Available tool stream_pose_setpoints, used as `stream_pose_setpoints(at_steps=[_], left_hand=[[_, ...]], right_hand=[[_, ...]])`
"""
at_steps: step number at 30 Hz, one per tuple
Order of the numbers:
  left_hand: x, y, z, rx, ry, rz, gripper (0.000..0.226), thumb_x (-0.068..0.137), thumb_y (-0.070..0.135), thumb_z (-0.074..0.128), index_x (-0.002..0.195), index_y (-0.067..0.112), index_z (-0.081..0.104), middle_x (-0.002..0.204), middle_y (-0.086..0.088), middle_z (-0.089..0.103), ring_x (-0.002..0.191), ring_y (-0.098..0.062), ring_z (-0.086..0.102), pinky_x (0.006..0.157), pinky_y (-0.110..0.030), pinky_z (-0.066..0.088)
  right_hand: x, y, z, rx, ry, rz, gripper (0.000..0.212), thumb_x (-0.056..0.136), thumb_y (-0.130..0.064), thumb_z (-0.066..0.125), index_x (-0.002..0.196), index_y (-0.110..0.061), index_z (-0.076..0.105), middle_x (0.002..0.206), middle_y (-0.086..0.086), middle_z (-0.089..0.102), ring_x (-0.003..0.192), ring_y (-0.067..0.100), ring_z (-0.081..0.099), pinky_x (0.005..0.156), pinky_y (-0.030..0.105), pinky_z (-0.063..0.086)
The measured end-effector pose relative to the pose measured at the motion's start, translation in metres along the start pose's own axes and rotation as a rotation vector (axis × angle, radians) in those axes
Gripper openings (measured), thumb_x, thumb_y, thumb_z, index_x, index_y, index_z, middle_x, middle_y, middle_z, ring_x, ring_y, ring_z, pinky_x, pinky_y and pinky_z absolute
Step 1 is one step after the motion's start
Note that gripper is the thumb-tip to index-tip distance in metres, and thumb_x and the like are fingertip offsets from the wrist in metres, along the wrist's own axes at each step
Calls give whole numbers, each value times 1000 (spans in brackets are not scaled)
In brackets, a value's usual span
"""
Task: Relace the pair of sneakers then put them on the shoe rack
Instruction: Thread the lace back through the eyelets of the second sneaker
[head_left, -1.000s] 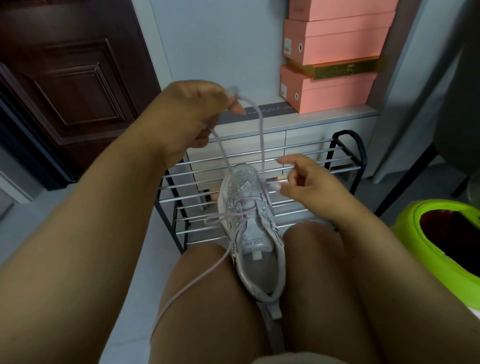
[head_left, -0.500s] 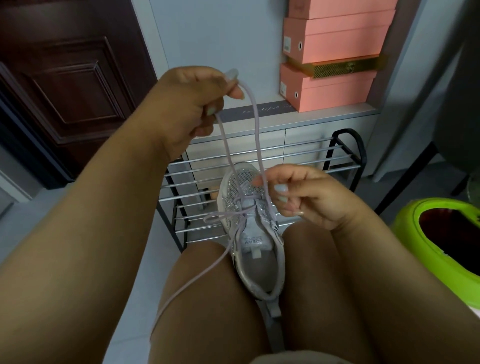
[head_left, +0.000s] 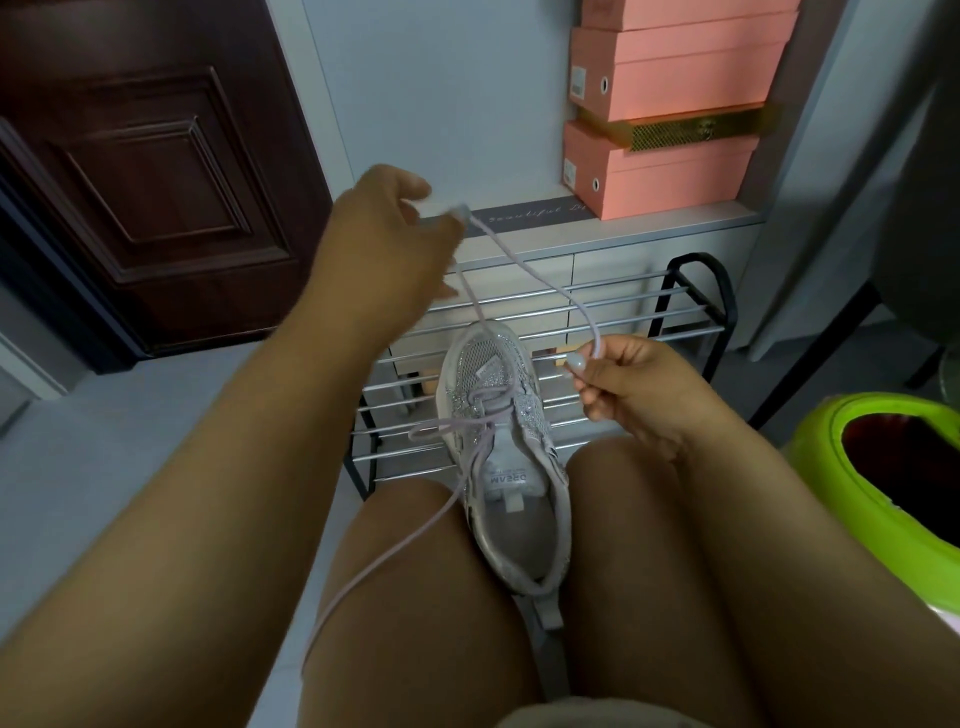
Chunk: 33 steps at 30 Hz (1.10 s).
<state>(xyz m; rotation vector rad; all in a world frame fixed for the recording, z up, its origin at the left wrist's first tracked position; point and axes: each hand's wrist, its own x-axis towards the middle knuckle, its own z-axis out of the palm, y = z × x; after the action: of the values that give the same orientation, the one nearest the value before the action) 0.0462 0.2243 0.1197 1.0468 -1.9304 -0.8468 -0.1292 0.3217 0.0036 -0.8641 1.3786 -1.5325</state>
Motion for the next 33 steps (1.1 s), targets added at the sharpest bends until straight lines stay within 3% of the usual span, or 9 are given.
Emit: stream_pose_setpoints(at_steps=[2, 4, 7, 11, 18, 23, 26, 29, 33], left_hand=[[-20, -3, 11, 75, -74, -2, 18, 92, 34, 58, 98, 17, 60, 90, -6, 69, 70, -17, 70, 64, -33, 56], [-43, -9, 27, 216, -211, -50, 28, 93, 34, 54, 83, 11, 65, 79, -13, 70, 70, -26, 69, 67, -33, 54], [-72, -23, 50, 393, -339, -106, 34, 93, 35, 49, 85, 7, 67, 76, -11, 67, 72, -24, 66, 65, -31, 53], [-93, -42, 72, 490, -345, -81, 29, 94, 34, 47, 78, 11, 54, 67, 1, 49, 69, -17, 52, 55, -25, 34], [-104, -48, 101, -23, -160, -347, 30, 89, 34, 56, 106, 9, 55, 75, -3, 59, 62, -11, 56, 52, -24, 37], [-114, -49, 115, -83, -17, -369, 42, 77, 46, 51, 108, 16, 55, 97, -11, 66, 92, -29, 64, 81, -45, 53], [-118, -48, 122, -160, -13, -431, 36, 84, 37, 54, 109, 11, 58, 100, -14, 65, 97, -32, 63, 86, -45, 52], [-114, -50, 123, -259, 15, -501, 19, 90, 28, 57, 103, 16, 63, 93, -7, 68, 91, -25, 64, 80, -36, 49], [-104, -54, 120, -396, 18, -547, 15, 91, 17, 54, 91, 21, 69, 71, 0, 64, 64, -14, 55, 63, -29, 44]], right_hand=[[0, 1, 1, 32, 19, -2, 3, 83, 4, 60, 82, 2, 61, 59, 6, 57, 46, 8, 53, 47, 18, 51], [1, 3, 3, 48, 30, -9, 8, 81, 9, 60, 82, 2, 62, 66, 9, 59, 47, 8, 55, 50, 17, 52], [1, 4, 8, 54, 31, -31, 10, 81, 11, 59, 81, 2, 62, 75, 13, 58, 49, 7, 58, 52, 16, 53], [-1, 5, 11, -26, 43, -96, 14, 81, 15, 59, 78, 2, 61, 72, 16, 59, 53, 8, 63, 57, 19, 56], [-6, 3, 19, -238, 37, -183, 22, 76, 18, 62, 71, -4, 60, 53, -4, 63, 44, 3, 60, 51, 15, 52], [-6, 6, 20, -294, 42, -204, 21, 77, 17, 62, 74, -4, 61, 64, 8, 60, 46, 1, 59, 53, 14, 51], [-5, 9, 19, -339, 38, -215, 24, 78, 14, 64, 73, -9, 62, 64, 6, 61, 48, 1, 59, 56, 14, 51], [-3, 10, 18, -339, 43, -228, 24, 79, 14, 63, 73, -9, 60, 64, 6, 60, 48, 0, 58, 55, 13, 50], [-2, 11, 17, -376, 40, -248, 26, 79, 13, 64, 73, -12, 60, 66, 6, 61, 53, 3, 60, 60, 19, 55]])
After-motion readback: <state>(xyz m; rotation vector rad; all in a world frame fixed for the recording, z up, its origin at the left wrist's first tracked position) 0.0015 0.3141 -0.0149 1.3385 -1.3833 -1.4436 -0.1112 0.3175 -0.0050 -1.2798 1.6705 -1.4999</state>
